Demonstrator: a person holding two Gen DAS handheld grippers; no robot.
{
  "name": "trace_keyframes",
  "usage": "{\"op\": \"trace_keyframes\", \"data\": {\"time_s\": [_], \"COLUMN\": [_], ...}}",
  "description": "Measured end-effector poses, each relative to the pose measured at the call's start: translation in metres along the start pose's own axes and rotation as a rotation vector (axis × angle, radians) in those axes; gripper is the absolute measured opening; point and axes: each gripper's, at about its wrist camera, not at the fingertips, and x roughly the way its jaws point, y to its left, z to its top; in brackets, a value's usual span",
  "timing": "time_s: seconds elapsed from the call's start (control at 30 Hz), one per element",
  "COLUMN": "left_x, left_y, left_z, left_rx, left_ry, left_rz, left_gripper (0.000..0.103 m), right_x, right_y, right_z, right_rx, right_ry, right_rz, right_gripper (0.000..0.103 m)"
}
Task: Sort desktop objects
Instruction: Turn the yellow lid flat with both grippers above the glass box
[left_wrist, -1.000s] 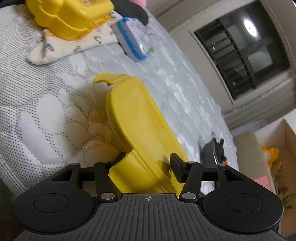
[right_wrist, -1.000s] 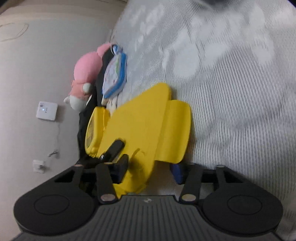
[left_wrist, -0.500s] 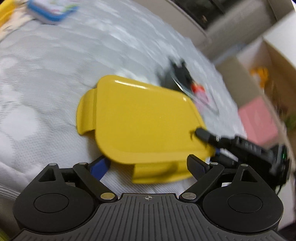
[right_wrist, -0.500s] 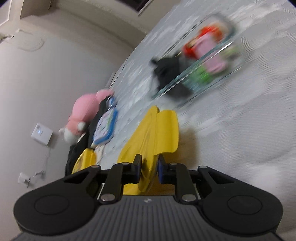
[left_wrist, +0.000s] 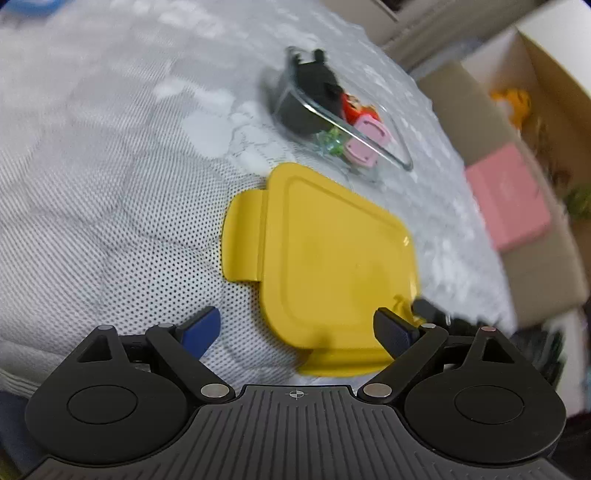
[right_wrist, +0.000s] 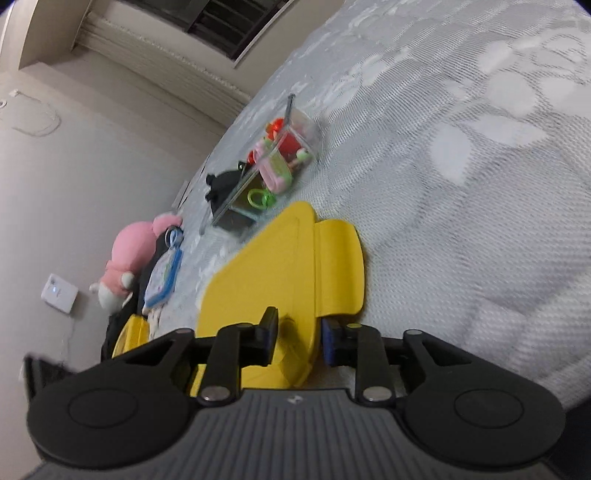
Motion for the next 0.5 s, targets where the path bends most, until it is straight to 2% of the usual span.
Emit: {"op": "trace_keyframes", "data": {"time_s": [0.07,0.17,0.23,0.37,0.5], "left_x": [0.005,0.011,0.014,0.020,0.028], "left_y": [0.007,0.003,-0.001,-0.004,-0.005], "left_z": [0.005,0.012,0.015,0.018,0.026], "left_rx": [-0.059,-0.084,-0.099,-0.120,-0.134], "left_ry": [0.020,0.028,0.037,0.040,0.041], "left_rz": [-0.035,-0.047,-0.064,-0.086,-0.093], "left_gripper": [0.095,0.097,0.097,0.098,0.099], "right_x": [-0.007,-0.013,-0.016,-0.022,-0.012], "right_y": [-0.003,-0.001,0.000,-0.009,-0.005], "right_z": [0.001,0.006,0.010,0.018,0.023], "right_rx": [0.006,-0.023,-0.042,-0.020,-0.037], "right_ry": [-0.011,-0.040,-0.061,-0.033,-0.020], "right_rz": [0.019,0.005,-0.009,0.005,-0.024], "right_gripper": [0.044,0.058,0.078,0.081,0.081]}}
